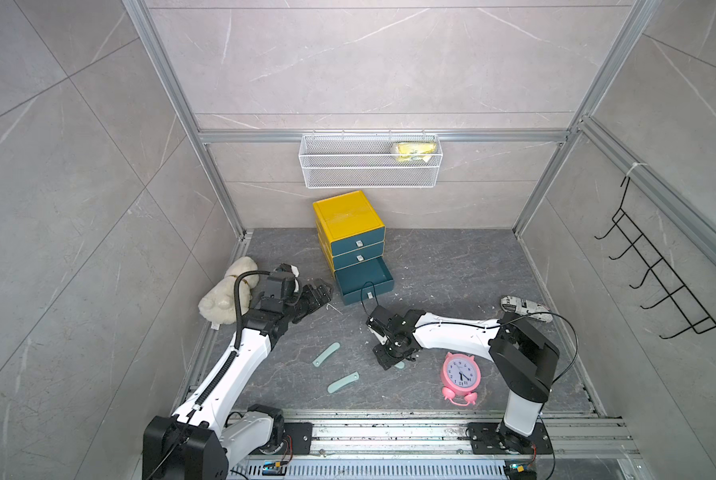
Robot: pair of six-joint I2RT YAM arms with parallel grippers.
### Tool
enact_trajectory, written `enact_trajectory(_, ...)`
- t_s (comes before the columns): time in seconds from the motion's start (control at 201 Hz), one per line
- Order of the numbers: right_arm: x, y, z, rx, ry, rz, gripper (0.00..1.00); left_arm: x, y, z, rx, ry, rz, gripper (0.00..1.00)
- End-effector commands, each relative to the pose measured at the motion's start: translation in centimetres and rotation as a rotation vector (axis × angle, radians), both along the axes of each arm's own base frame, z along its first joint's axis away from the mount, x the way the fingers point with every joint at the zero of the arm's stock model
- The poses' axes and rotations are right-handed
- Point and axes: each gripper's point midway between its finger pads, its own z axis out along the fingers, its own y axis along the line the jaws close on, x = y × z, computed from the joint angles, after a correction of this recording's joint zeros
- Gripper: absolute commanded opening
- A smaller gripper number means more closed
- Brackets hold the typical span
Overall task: Place the fruit knives into the drawer by color
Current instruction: Pick up the fruit knife from the center of the board.
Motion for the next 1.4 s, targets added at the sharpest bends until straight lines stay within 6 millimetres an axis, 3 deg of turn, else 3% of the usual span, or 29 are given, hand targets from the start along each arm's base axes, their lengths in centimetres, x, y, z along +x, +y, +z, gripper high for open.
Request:
enact_trajectory(0.0, -0.6, -0.5, -0.8, -0.068, 0.010, 0.034, 0.53, 0.0, -0.7, 0.8, -0.040, -0.027, -0.021, 1.00)
enact_trajectory(0.219, -1.1, 0.3, -1.2, -0.119, -0.006, 0.090, 0.47, -0.2, -0.5, 0.5, -0.030, -0.019, -0.018, 0.99)
enact_trajectory(0.533, 0.1, 1.3, -1.5, -0.092, -0.060, 0.070, 0.23, -0.6, -0.9, 0.5, -0.042, -0.008, -0.044, 0.99)
enact_trajectory(0.662, 0.8, 2.8, 0.0, 0.018, -0.117, 0.055, 0.19, -1.0, -0.9, 0.1, -0.028, 0.004, -0.056, 0.99)
enact_trajectory(0.806, 2.2, 4.5, 3.4, 0.174, -0.206, 0.015, 0.17, -1.4, -0.8, -0.4, -0.013, 0.013, -0.062, 1.00)
enact_trajectory(0.976, 6.7, 5.9, 10.4, 0.418, -0.342, -0.121, 0.16, -2.0, -0.8, -0.7, -0.014, 0.013, -0.069, 1.00)
enact_trajectory(1.115, 13.5, 5.8, 15.8, 0.609, -0.443, -0.324, 0.16, -2.4, -0.8, -0.9, -0.007, 0.013, -0.073, 0.99)
enact_trajectory(1.244, 19.5, 5.2, 15.9, 0.695, -0.438, -0.572, 0.17, -2.9, -0.7, -1.3, 0.010, 0.024, -0.076, 0.99)
enact_trajectory(1.394, 23.8, 5.7, 15.0, 0.743, -0.456, -0.754, 0.17, -3.6, -0.4, -1.9, 0.032, 0.037, -0.069, 0.99)
